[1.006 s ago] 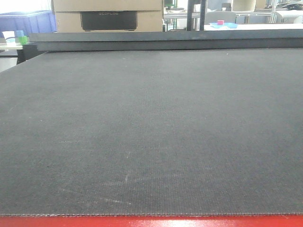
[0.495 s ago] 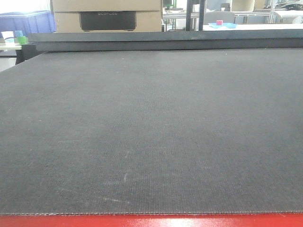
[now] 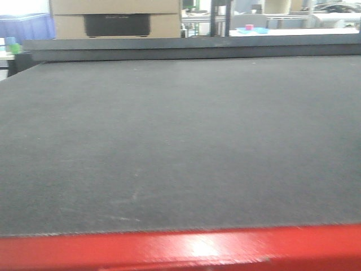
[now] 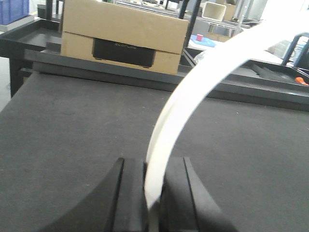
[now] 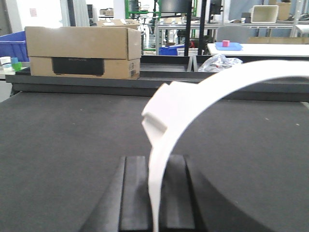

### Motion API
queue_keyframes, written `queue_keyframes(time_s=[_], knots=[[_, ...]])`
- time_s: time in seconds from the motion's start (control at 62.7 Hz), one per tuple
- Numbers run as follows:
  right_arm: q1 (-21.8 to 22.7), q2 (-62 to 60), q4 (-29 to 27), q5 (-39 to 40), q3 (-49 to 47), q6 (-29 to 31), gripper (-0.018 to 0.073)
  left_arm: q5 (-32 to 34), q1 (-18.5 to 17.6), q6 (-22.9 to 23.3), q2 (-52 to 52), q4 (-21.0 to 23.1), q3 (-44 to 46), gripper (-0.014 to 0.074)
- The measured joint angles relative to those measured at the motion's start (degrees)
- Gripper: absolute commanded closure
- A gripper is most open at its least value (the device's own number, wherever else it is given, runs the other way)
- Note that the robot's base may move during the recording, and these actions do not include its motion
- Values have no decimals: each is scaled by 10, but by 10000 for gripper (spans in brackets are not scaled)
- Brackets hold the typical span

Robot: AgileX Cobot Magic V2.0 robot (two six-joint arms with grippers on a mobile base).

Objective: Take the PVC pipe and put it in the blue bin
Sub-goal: 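Drive the base along the red table holding both clamps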

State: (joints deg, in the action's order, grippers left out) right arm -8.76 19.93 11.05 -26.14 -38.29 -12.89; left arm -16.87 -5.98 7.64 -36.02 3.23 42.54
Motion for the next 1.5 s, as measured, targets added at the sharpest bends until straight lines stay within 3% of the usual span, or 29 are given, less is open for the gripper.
queue_keyframes(time_s=[1.5], knots=[[0,-2,0,0,0,0,721,0,0,0,0,0,-1,707]])
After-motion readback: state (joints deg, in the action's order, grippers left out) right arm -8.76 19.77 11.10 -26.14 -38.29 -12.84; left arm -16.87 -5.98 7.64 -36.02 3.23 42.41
